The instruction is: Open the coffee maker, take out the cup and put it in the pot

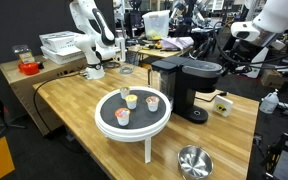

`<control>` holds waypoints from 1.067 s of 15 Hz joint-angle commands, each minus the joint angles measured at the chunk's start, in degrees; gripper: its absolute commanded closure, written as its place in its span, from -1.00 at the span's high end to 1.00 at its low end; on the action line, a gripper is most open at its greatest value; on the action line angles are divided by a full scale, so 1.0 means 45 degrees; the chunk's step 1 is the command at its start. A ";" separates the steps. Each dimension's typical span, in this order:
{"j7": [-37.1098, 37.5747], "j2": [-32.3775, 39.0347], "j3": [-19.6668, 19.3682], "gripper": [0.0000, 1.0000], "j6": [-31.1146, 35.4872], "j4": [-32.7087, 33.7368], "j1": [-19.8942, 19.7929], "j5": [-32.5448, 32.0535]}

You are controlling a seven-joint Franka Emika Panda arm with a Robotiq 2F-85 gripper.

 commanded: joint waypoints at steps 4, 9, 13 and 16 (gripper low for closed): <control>-0.0521 0.0361 0.0341 -1.00 0.0431 0.0499 -0.0341 0.0368; -0.0523 0.0308 0.0395 -1.00 0.0413 0.0632 -0.0379 0.0297; -0.0512 0.0254 0.0431 -1.00 0.0366 0.0827 -0.0401 0.0295; -0.0538 0.0176 0.0513 -1.00 0.0328 0.0969 -0.0429 0.0231</control>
